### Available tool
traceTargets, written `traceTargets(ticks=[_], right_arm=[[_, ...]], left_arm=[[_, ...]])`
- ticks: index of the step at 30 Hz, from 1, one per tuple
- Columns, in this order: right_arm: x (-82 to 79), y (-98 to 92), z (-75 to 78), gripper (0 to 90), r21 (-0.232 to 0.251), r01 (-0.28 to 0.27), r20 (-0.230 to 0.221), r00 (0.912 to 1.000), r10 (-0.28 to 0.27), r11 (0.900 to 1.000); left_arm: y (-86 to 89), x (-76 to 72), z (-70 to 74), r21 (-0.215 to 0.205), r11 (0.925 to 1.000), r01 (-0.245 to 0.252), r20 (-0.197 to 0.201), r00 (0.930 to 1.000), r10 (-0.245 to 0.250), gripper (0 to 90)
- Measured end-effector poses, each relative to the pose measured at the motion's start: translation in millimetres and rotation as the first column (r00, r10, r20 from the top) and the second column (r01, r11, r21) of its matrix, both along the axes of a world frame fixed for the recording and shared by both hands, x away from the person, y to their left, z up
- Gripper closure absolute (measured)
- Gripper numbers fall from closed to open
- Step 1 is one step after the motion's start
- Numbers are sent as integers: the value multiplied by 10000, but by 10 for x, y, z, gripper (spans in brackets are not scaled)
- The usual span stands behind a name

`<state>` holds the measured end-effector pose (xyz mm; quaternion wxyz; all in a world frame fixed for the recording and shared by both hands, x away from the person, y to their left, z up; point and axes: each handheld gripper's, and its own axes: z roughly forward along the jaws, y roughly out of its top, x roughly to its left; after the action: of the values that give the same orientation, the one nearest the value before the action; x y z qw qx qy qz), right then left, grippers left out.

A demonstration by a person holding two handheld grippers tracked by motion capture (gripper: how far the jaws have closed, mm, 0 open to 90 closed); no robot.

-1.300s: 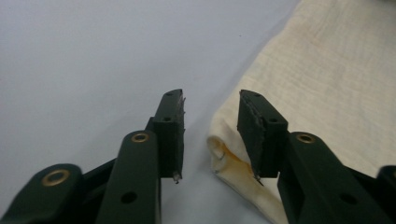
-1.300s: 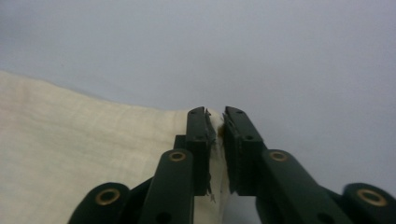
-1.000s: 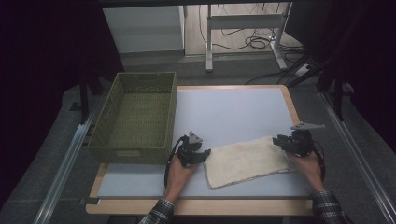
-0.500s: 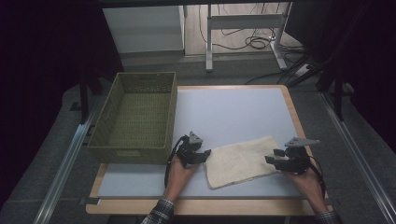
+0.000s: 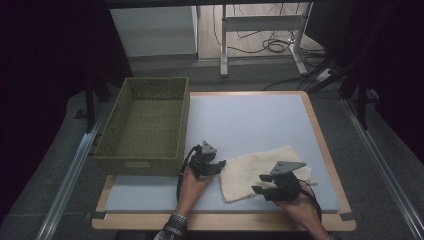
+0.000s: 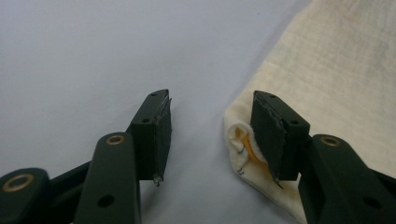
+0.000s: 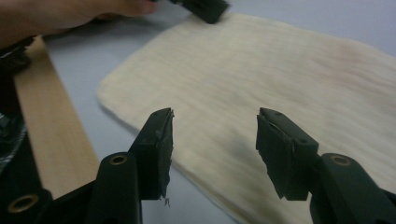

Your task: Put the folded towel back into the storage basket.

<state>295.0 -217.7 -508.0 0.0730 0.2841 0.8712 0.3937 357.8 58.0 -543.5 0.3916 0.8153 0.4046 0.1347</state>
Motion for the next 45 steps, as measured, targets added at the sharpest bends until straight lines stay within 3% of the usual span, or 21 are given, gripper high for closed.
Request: traceTargets(ticks=[8,15,21,24,28,33,36,38,40,45], right_arm=[[-130,438,-96,532,-52,-1085,-413,9933,1082,9941],[-252,772,-121,561,-55,-1775,-256,9838,1773,9841],[-283,921,-211,578,-971,-1497,351,9875,1537,9840],[-308,924,-211,671,-1258,-1201,682,9892,1294,9848],[-292,921,-207,784,-1366,-1054,743,9904,1163,9850],[-227,871,-206,838,-1044,-1143,372,9922,1187,9879],[-207,846,-212,842,-791,-1211,214,9922,1231,9895],[-185,823,-211,842,-559,-1254,-4,9921,1256,9905],[-168,776,-190,842,-119,-1309,-110,9914,1308,9913],[-145,646,-63,842,713,-1198,-129,9926,1210,9902]], left_arm=[[0,-1,0,0,10000,7,3,10000,-7,484],[0,-1,0,-18,10000,-6,0,10000,6,484],[-1,-1,0,-7,10000,-7,0,10000,7,484],[-2,0,0,-8,10000,-14,-11,10000,14,485],[-11,-8,2,107,9999,-92,57,9999,91,508],[-4,-7,6,118,9996,-240,92,9997,239,572],[-1,-8,7,-201,9997,139,-80,9999,-140,757],[-21,-23,15,-115,9996,271,-3,9996,-271,846],[-34,-30,32,-37,9997,257,51,9997,-257,862],[-51,-48,241,-445,9987,257,496,9985,-235,870]])
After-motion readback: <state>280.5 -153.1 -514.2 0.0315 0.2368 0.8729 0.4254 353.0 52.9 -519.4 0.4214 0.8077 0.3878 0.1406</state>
